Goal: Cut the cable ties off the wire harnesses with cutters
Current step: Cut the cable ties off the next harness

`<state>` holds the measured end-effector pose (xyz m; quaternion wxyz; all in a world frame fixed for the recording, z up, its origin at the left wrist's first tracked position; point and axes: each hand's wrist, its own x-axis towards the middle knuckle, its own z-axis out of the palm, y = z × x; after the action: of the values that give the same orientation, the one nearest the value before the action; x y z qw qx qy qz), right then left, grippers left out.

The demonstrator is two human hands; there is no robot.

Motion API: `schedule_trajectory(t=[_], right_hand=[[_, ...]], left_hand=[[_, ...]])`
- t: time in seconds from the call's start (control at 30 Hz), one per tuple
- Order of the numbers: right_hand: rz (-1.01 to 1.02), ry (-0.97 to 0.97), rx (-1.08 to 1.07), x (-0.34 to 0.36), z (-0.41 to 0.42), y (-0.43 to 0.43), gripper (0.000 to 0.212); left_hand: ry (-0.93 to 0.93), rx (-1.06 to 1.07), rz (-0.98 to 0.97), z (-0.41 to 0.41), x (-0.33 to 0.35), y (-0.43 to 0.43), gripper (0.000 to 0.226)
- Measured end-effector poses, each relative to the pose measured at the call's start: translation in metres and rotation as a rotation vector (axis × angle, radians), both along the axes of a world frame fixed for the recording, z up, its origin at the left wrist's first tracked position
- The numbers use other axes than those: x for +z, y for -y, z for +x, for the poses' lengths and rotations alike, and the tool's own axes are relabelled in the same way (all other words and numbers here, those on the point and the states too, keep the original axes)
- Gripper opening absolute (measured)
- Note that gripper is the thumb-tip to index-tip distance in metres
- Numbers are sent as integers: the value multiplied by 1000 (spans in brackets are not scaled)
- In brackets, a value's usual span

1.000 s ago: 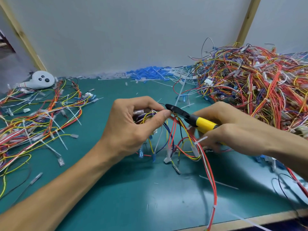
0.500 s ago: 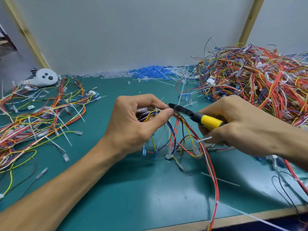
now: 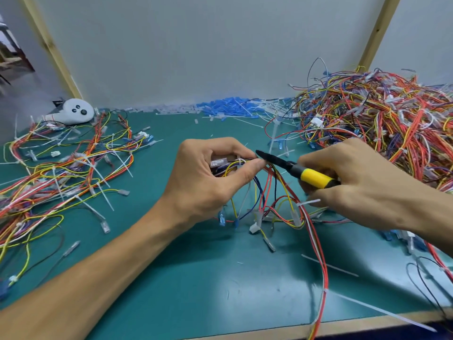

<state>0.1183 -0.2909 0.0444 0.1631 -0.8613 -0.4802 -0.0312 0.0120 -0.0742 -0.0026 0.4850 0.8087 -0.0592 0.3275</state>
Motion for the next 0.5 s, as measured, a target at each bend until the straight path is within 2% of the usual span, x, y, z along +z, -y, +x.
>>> schedule_trajectory(t=[0.13, 0.23, 0.33, 0.43, 0.5], right_hand=[[20, 117, -31, 2, -3, 3, 22], [-2, 71, -25, 4, -4, 1, 20], [-4, 144, -36, 3, -3, 2, 20], [2, 79, -43, 2, -5, 2, 19], [-5, 111, -50, 1, -4, 2, 19]], left_hand=[[18, -15, -16, 0, -1, -1, 8], [11, -16, 6, 1, -2, 0, 8], [18, -12, 6, 1, -1, -1, 7], [18, -3, 13, 1, -1, -1, 7], [18, 0, 10, 0, -1, 0, 6]])
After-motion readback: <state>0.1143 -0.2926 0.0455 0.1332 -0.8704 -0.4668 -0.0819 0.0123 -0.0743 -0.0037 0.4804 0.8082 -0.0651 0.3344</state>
